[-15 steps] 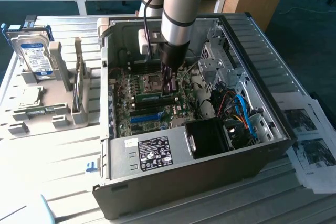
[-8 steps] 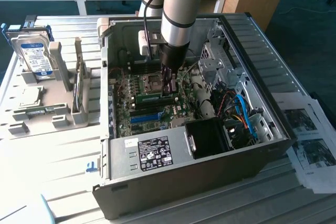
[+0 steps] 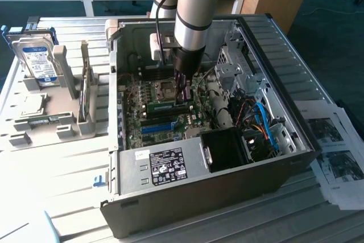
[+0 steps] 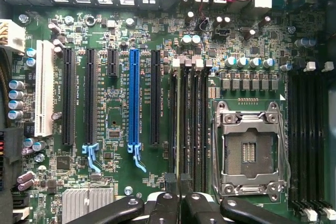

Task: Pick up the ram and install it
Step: 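Insert the ram into the slot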

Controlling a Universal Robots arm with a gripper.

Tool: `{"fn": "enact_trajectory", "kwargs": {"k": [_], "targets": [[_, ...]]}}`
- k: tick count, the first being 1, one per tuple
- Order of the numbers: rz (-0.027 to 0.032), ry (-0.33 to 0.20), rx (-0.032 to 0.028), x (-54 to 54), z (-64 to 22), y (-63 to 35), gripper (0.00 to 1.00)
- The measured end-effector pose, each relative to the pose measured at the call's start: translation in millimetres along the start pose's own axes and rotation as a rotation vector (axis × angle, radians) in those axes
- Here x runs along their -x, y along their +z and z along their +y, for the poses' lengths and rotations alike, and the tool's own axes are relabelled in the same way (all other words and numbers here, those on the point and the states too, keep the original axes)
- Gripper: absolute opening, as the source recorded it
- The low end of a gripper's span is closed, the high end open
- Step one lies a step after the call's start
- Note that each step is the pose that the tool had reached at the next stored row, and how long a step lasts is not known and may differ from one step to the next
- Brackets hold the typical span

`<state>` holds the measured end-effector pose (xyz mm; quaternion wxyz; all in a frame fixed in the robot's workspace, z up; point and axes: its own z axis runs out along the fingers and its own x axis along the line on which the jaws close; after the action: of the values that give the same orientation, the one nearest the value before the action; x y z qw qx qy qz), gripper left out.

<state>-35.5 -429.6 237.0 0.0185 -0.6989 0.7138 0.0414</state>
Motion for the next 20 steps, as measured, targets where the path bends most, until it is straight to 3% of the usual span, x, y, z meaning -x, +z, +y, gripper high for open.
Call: {"fn": "enact_trajectory", "kwargs": {"k": [20], "targets": [[0.0004,-0.009,0.0008,-0.2,0.1,0.4,0.12]]}}
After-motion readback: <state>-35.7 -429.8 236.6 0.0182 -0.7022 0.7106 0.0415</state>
